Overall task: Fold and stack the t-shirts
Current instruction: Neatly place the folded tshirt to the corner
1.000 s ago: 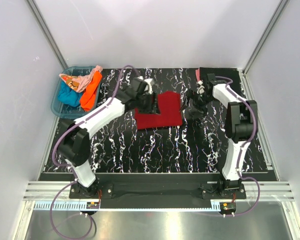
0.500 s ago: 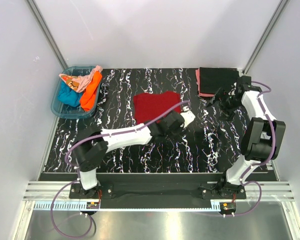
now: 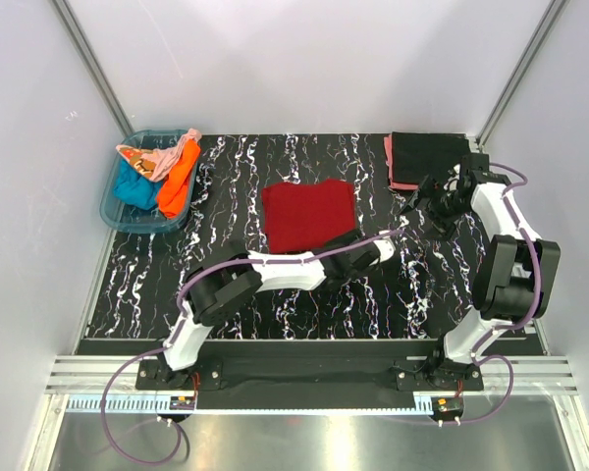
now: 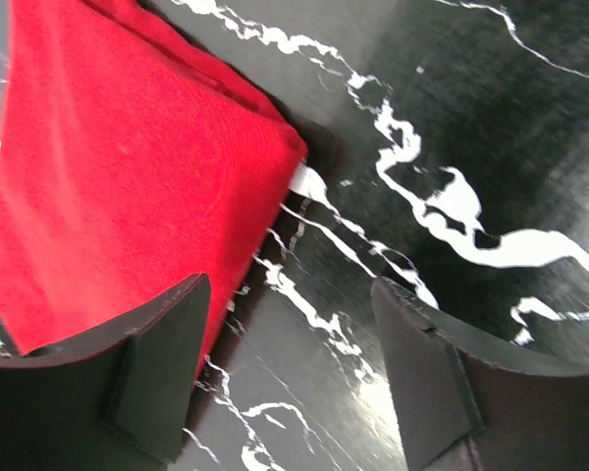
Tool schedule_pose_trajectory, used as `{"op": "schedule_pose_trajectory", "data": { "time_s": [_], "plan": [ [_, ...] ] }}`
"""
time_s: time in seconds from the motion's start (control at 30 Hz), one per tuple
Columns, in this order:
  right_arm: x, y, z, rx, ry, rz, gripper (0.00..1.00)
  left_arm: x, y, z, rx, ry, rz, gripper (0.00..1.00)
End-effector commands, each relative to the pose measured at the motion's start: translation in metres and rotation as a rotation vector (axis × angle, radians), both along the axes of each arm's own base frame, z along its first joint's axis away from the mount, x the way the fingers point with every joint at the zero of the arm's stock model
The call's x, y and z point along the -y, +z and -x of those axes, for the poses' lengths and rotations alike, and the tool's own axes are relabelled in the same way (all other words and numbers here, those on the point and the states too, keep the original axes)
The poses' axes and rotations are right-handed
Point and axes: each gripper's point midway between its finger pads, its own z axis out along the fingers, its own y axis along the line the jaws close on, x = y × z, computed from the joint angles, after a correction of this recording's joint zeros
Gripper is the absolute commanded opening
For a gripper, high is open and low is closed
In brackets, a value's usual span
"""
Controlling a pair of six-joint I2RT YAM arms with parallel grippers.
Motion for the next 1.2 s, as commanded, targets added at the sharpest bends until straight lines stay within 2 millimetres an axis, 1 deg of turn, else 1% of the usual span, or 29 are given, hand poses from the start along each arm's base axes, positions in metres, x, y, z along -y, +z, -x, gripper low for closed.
{"op": "schedule_pose_trajectory", "data": {
  "time_s": [0.0, 0.1, 0.17, 0.27, 0.3, 0.37, 0.4, 0.43, 0.5, 0.53, 0.57, 0.6, 0.63, 0.67, 0.7, 0.73, 0.83, 0.87, 0.9, 1.0, 1.07, 1.13, 1.17],
  "plan": [
    [-0.004, 0.014, -0.002, 0.066, 0.008, -0.024, 1.00, 0.007, 0.018, -0.020, 0.113, 0.025, -0.005, 0.70],
    [-0.003, 0.012, -0.002, 0.075, 0.004, -0.019, 1.00, 0.009, 0.012, -0.021, 0.117, 0.001, -0.015, 0.65],
    [-0.002, 0.011, -0.003, 0.080, 0.001, -0.011, 1.00, 0.011, 0.006, -0.020, 0.111, -0.025, -0.027, 0.63],
    [-0.001, 0.006, -0.006, 0.072, 0.003, -0.013, 1.00, 0.014, 0.001, -0.021, 0.103, -0.042, -0.024, 0.56],
    [-0.002, 0.003, -0.007, 0.066, 0.005, -0.018, 1.00, 0.012, -0.001, -0.024, 0.096, -0.036, -0.021, 0.51],
    [-0.003, -0.001, -0.009, 0.058, 0.010, -0.027, 1.00, 0.014, 0.000, -0.028, 0.090, -0.032, -0.007, 0.45],
    [-0.005, -0.004, -0.009, 0.049, 0.012, -0.043, 1.00, 0.014, -0.002, -0.029, 0.085, -0.031, -0.003, 0.42],
    [-0.007, -0.004, -0.011, 0.061, 0.023, -0.057, 1.00, 0.016, -0.001, -0.030, 0.084, -0.036, 0.001, 0.35],
    [-0.011, -0.008, -0.015, 0.075, 0.029, -0.081, 1.00, 0.017, 0.003, -0.035, 0.082, -0.033, 0.019, 0.27],
    [-0.010, -0.010, -0.018, 0.079, 0.026, -0.085, 1.00, 0.017, 0.005, -0.037, 0.080, -0.030, 0.029, 0.20],
    [-0.013, -0.015, -0.021, 0.063, 0.030, -0.107, 1.00, 0.017, 0.007, -0.038, 0.069, -0.030, 0.047, 0.16],
    [-0.015, -0.018, -0.023, 0.051, 0.032, -0.127, 1.00, 0.018, 0.010, -0.039, 0.064, -0.028, 0.062, 0.12],
    [-0.018, -0.020, -0.027, 0.051, 0.026, -0.152, 1.00, 0.018, 0.018, -0.041, 0.064, -0.024, 0.088, 0.04],
    [-0.020, -0.026, -0.030, 0.035, 0.024, -0.177, 1.00, 0.017, 0.022, -0.043, 0.056, -0.014, 0.110, 0.00],
    [-0.024, -0.025, -0.032, 0.030, 0.015, -0.215, 1.00, 0.014, 0.022, -0.043, 0.049, -0.011, 0.115, 0.00],
    [-0.025, -0.025, -0.039, 0.050, 0.012, -0.225, 1.00, 0.013, 0.031, -0.044, 0.052, -0.008, 0.136, 0.00],
    [-0.031, -0.025, -0.047, 0.064, 0.000, -0.284, 1.00, 0.009, 0.039, -0.042, 0.036, -0.012, 0.167, 0.00],
    [-0.034, -0.026, -0.049, 0.060, 0.004, -0.307, 1.00, 0.008, 0.050, -0.042, 0.033, -0.015, 0.199, 0.00],
    [-0.035, -0.026, -0.050, 0.059, 0.004, -0.312, 1.00, 0.010, 0.056, -0.042, 0.036, -0.021, 0.228, 0.00],
    [-0.038, -0.027, -0.053, 0.056, 0.017, -0.336, 1.00, 0.007, 0.072, -0.043, 0.030, -0.014, 0.281, 0.00],
    [-0.046, -0.029, -0.054, 0.052, 0.043, -0.347, 1.00, 0.008, 0.081, -0.044, 0.027, -0.020, 0.308, 0.00],
    [-0.052, -0.030, -0.057, 0.058, 0.060, -0.362, 1.00, 0.008, 0.084, -0.044, 0.025, -0.026, 0.317, 0.00],
    [-0.058, -0.031, -0.056, 0.054, 0.073, -0.379, 1.00, 0.007, 0.087, -0.046, 0.027, -0.025, 0.322, 0.00]
  ]
}}
